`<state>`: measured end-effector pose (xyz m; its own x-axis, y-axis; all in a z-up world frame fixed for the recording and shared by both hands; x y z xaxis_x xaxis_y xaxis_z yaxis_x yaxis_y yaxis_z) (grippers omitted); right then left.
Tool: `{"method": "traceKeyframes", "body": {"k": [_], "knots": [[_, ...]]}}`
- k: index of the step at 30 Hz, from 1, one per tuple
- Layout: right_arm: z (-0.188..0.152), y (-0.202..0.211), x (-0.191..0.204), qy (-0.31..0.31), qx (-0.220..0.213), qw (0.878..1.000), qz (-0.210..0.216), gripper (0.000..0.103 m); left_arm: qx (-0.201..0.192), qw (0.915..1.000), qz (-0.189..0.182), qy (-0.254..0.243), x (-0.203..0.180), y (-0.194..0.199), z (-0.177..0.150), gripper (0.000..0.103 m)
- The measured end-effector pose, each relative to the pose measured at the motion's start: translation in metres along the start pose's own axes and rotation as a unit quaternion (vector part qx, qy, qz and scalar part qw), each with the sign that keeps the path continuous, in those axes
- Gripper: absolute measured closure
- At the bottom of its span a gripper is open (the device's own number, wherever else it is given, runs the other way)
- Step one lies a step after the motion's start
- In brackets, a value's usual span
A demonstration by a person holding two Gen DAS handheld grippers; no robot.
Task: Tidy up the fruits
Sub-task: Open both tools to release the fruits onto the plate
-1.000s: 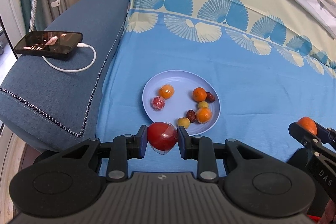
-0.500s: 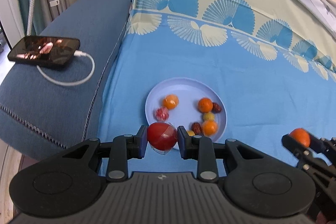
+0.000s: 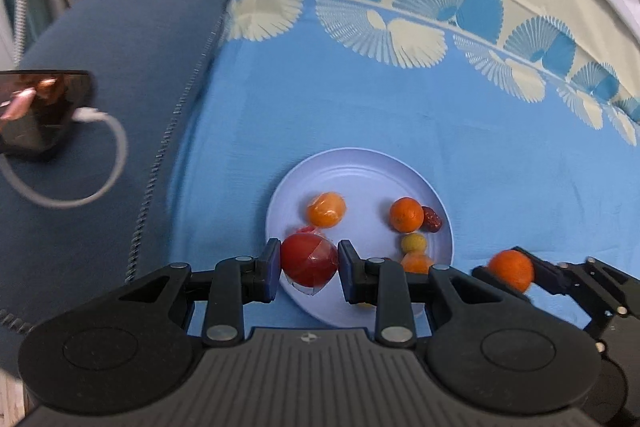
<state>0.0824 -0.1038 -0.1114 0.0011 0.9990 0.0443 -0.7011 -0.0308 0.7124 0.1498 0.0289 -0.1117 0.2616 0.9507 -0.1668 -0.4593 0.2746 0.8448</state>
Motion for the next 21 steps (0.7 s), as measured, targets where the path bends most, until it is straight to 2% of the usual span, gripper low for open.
{"method": "traceKeyframes", "body": {"k": [8,15,16,17,18,19,21], "knots": [[-0.003,-0.053,0.012,0.017,0.038,0.999,0.023,0.066,0.028,0.9992,-0.008,-0.029,-0.005,-0.056,0.015,0.070],[0.002,-0.079,0.019,0.037,0.041,0.998,0.029,0.066,0.037,0.9978,-0.004,-0.054,-0.002,-0.088,0.026,0.069],[0.003,-0.081,0.020,0.039,0.038,0.998,0.030,0.063,0.035,0.9977,-0.003,-0.057,-0.002,-0.089,0.029,0.060],[0.006,-0.083,0.020,0.041,0.037,0.998,0.029,0.057,0.032,0.9975,-0.002,-0.063,-0.003,-0.090,0.031,0.029],[0.007,-0.083,0.020,0.046,0.038,0.998,0.026,0.033,0.027,0.9973,0.008,-0.067,-0.003,-0.088,0.035,0.012],[0.009,-0.080,0.018,0.052,0.038,0.998,0.019,0.015,0.014,0.9973,0.024,-0.069,-0.001,-0.083,0.038,0.001],[0.013,-0.070,0.012,0.060,0.019,0.998,0.002,0.008,-0.020,0.9962,0.036,-0.076,0.002,-0.069,0.043,0.000]]}}
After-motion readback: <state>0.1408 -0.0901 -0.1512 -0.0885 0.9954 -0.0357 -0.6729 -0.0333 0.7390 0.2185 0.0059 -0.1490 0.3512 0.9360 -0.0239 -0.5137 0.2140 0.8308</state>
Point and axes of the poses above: each gripper's, at about its wrist camera, not at the fingertips, and y roughly against the way its jaws point, x to its left, z to its top, the point moved 8 cm from there along -y, roughly the way its jaws point, and after that the axes turned 8 degrees about -z, right-handed, at the moved point
